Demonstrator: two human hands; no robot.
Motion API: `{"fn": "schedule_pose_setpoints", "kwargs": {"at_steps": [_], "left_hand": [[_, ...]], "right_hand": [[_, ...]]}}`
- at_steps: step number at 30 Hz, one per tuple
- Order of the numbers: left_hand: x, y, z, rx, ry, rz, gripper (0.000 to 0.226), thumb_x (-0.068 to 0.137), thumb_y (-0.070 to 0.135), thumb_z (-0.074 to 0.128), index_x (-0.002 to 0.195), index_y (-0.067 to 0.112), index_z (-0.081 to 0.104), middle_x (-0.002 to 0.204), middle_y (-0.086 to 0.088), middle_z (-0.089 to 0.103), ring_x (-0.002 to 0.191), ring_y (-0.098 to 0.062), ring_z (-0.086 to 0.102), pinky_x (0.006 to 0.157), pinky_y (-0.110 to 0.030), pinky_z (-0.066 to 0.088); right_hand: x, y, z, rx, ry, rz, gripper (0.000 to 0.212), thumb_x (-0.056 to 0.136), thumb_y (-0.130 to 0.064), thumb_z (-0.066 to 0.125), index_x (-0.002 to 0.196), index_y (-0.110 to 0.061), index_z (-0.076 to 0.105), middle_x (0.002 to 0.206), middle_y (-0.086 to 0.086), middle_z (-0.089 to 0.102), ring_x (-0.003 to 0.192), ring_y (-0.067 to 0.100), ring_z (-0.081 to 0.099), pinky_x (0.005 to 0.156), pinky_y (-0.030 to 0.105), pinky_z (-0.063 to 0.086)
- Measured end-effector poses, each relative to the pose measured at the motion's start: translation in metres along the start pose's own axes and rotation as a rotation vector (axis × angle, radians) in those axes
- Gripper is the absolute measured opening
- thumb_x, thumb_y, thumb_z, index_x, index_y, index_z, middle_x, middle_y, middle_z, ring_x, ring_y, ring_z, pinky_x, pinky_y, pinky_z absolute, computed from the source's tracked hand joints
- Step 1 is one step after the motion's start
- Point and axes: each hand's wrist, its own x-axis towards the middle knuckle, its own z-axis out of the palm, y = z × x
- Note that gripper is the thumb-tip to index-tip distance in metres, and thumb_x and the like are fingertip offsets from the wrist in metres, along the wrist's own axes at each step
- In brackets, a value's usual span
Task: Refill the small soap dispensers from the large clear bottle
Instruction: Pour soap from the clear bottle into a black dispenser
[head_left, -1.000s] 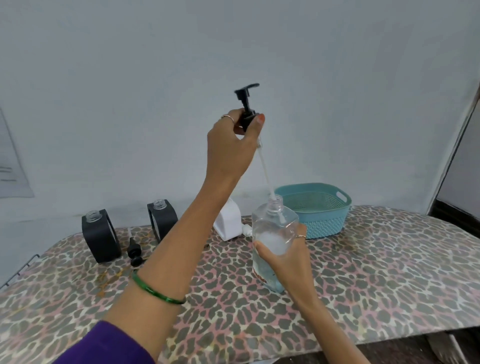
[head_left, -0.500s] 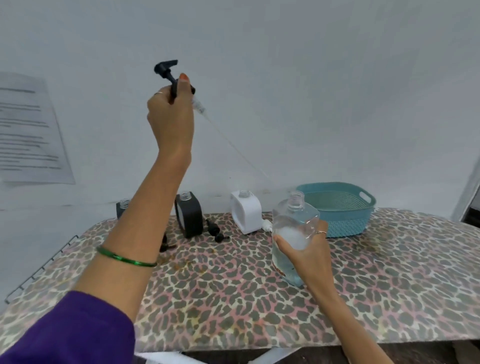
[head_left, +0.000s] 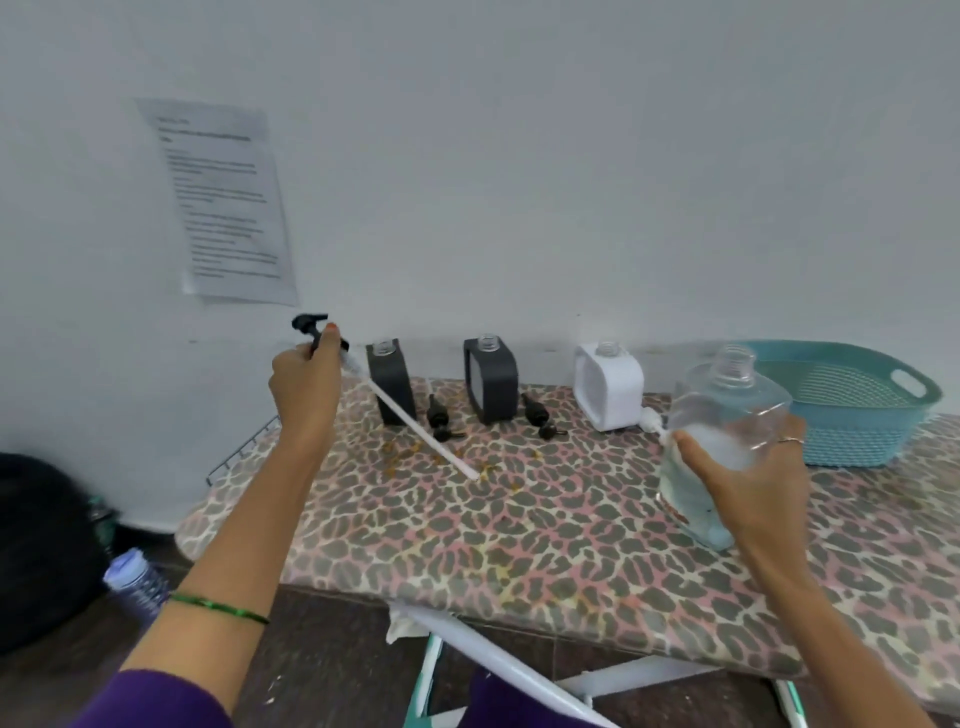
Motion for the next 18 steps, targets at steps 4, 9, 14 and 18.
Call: {"fn": "schedule_pose_setpoints", "kwargs": {"at_steps": [4,9,14,18], "left_hand": [[0.005,-0.047,-0.024,0.223,-0.032,-0.147,0.049,0.089,0.033,0.056,0.052,0.014,0.03,0.049,-0.002,0.025,0.043,-0.017,0.022,0.052,-0.028,0.022],[0.015,-0.091,-0.034,0.442,-0.075,-0.192,0.045,0.089,0.036,0.057,0.056,0.01,0.042,0.047,-0.002,0.034,0.043,-0.02,0.032,0.055,-0.028,0.031],[0.021,-0.108,-0.028,0.633,-0.127,-0.126,0.051,0.091,0.041,0.055,0.054,0.01,0.039,0.047,-0.003,0.037,0.046,-0.024,0.041,0.055,-0.032,0.044],[0.027,-0.126,-0.024,0.764,-0.106,-0.123,0.054,0.083,0.053,0.06,0.052,0.013,0.04,0.047,-0.002,0.041,0.07,-0.038,0.063,0.084,-0.057,0.05]], "right_hand": [[0.0,0.003,0.002,-0.006,0.006,0.052,0.069,0.073,-0.023,0.082,0.126,-0.003,0.043,0.111,0.005,0.053,0.098,0.018,0.05,0.084,0.03,0.039],[0.001,0.008,0.003,-0.013,0.01,0.096,0.073,0.073,-0.027,0.082,0.127,-0.005,0.039,0.119,0.014,0.055,0.101,0.021,0.052,0.086,0.034,0.043],[0.001,0.009,0.003,-0.039,0.018,0.107,0.073,0.072,-0.03,0.082,0.125,-0.004,0.04,0.118,0.018,0.055,0.104,0.028,0.054,0.09,0.043,0.046],[0.0,0.007,0.002,-0.047,0.011,0.103,0.07,0.073,-0.027,0.081,0.124,-0.003,0.039,0.117,0.018,0.054,0.099,0.022,0.05,0.089,0.042,0.044]]}}
